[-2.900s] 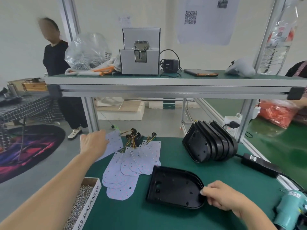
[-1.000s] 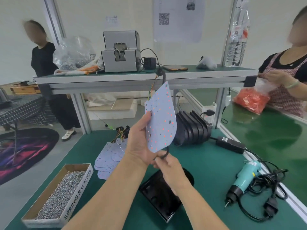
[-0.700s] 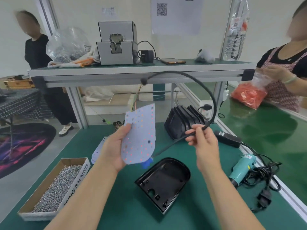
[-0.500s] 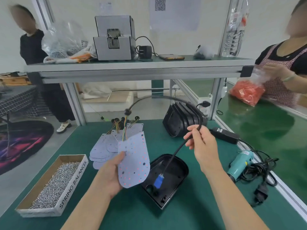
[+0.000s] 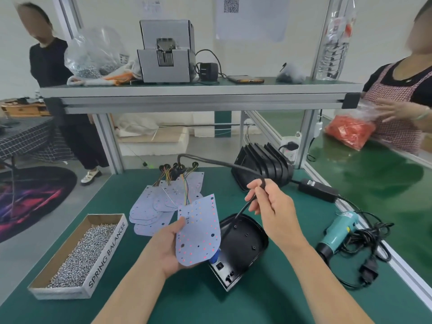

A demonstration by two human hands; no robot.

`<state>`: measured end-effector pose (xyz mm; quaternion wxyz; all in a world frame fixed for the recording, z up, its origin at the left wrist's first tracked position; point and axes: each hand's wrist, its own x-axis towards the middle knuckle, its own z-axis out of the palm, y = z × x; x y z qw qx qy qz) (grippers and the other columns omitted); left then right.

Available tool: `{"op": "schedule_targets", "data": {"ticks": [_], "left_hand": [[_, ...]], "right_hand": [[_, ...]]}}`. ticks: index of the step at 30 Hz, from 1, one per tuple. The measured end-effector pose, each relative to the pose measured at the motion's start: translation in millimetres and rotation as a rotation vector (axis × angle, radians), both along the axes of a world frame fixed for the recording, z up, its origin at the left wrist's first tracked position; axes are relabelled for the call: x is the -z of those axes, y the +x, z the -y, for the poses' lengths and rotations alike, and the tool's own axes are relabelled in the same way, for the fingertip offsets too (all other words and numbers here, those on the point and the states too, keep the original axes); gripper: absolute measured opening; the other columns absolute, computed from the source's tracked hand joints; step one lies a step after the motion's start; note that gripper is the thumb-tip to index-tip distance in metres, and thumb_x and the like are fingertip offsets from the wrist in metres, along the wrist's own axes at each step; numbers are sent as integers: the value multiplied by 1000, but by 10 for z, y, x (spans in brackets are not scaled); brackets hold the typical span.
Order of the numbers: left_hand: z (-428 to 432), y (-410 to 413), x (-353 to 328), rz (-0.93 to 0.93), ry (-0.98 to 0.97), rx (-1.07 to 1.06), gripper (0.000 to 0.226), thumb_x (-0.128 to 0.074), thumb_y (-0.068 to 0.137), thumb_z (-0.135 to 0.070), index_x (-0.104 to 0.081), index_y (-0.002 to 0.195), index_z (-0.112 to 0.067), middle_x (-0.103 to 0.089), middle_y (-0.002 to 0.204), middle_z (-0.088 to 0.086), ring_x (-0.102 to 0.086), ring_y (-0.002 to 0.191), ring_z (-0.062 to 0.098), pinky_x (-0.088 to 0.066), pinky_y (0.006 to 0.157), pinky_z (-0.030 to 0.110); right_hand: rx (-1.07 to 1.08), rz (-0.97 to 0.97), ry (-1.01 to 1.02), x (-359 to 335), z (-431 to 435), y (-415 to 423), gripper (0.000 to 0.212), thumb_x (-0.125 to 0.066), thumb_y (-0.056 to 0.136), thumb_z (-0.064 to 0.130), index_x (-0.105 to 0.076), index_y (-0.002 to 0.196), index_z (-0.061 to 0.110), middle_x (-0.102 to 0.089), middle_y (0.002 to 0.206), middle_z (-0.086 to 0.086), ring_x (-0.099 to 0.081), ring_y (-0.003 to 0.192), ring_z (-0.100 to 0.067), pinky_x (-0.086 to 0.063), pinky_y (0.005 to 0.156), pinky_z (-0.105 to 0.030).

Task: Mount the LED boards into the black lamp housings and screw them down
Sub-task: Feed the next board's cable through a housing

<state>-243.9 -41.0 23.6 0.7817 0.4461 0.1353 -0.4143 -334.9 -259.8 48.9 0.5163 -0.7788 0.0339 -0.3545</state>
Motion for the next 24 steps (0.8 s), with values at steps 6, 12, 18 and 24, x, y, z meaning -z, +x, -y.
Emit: {"op": "schedule_targets", "data": {"ticks": [6, 12, 18, 24], "left_hand": [[159, 149, -100, 107, 51, 22, 27, -54, 101, -21, -65, 120, -5, -70, 121, 16, -69, 101, 31, -53, 77, 52], [249, 144, -25, 105, 97, 85, 27, -52, 102, -18, -66, 115, 1, -74, 106, 19, -71, 93, 31, -50, 77, 51], [205, 225, 65, 38, -22, -23, 24, -48, 102, -15, -64, 111, 2, -76, 94, 17, -75, 72, 31, -49, 75, 50], [174, 236, 186, -65, -207, -133, 24, -48, 102, -16, -64, 110, -1, -72, 106, 16, -72, 83, 30, -61, 65, 52]], "right_hand": [[-41, 71, -157, -166, -22, -67, 24, -40, 103, 20, -61, 108, 31, -64, 89, 9, -59, 72, -18, -51, 72, -23], [-87, 102, -120, -107, -115, -144, 25, -42, 104, 16, -61, 108, 31, -65, 92, 7, -60, 76, -19, -52, 73, -31], [-170, 93, 191, -93, -119, -240, 26, -41, 104, 17, -65, 103, 26, -69, 89, -1, -58, 73, -17, -50, 74, -22], [-241, -125, 202, -5, -126, -237, 26, -37, 109, 7, -62, 107, 14, -69, 80, -1, -55, 69, -15, -47, 70, -23]]}}
